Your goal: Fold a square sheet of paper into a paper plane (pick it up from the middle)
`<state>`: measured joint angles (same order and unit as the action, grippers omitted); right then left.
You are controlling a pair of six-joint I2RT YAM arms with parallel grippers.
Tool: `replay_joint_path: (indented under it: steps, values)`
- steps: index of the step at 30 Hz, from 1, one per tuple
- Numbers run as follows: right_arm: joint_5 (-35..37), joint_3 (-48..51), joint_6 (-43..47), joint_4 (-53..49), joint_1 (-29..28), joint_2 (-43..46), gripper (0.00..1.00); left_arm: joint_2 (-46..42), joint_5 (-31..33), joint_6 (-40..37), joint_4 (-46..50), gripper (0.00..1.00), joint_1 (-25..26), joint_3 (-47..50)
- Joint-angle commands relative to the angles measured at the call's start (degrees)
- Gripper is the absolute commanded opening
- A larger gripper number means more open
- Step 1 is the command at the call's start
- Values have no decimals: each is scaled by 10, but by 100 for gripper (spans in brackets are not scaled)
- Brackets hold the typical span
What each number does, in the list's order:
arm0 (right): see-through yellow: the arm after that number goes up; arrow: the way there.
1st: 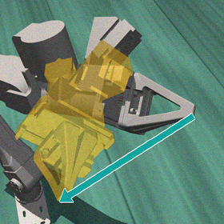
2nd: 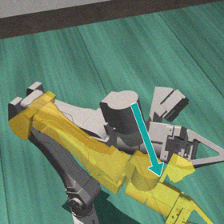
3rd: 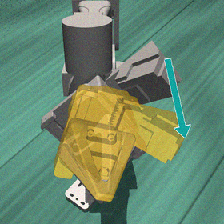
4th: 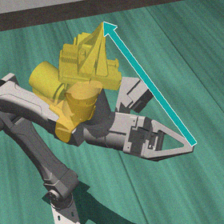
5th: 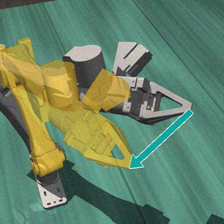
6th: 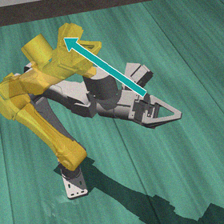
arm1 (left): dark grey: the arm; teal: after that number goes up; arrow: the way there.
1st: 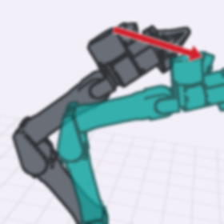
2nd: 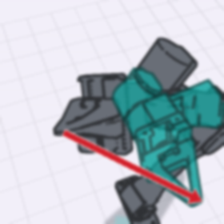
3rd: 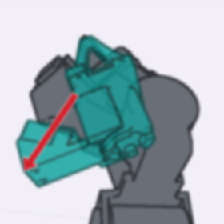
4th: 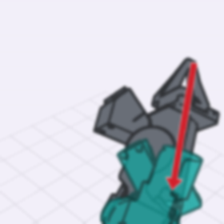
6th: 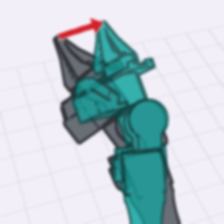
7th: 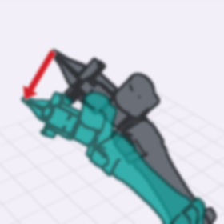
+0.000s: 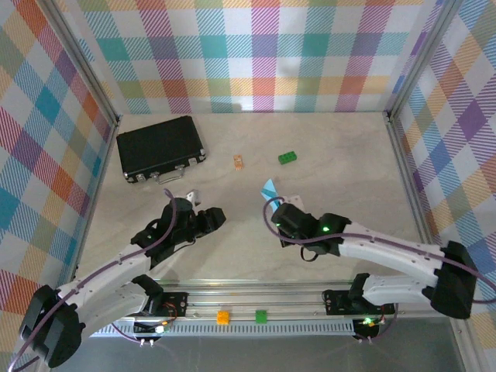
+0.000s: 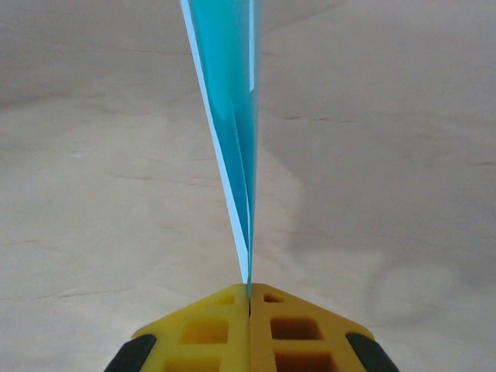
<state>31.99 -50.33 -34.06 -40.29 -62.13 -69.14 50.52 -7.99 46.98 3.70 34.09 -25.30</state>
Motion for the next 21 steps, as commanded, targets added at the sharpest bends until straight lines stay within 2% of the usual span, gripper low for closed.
replay_joint_path:
  steps: [1, 4, 6, 13, 15, 19, 21]
  values:
    - [177, -52, -24, -147, -34, -73, 1, -34, 48, -22, 86, 58, -14, -9]
    - [184, -81, -28, -158, -50, -139, 0, -62, 92, -15, 171, 64, -29, -15]
    - [183, -89, -14, -141, -65, -169, 1, -80, 116, -9, 215, 72, -43, -20]
    - [125, -112, 63, -65, -109, -262, 6, -142, 157, -9, 278, 99, -62, -17]
    - [92, -115, 81, -42, -123, -277, 9, -153, 167, -10, 289, 100, -63, -17]
    - [-40, -103, 93, 33, -125, -281, 19, -171, 172, -12, 297, 100, -65, -13]
    - [-97, -94, 86, 70, -123, -267, 31, -177, 171, -11, 296, 100, -65, -9]
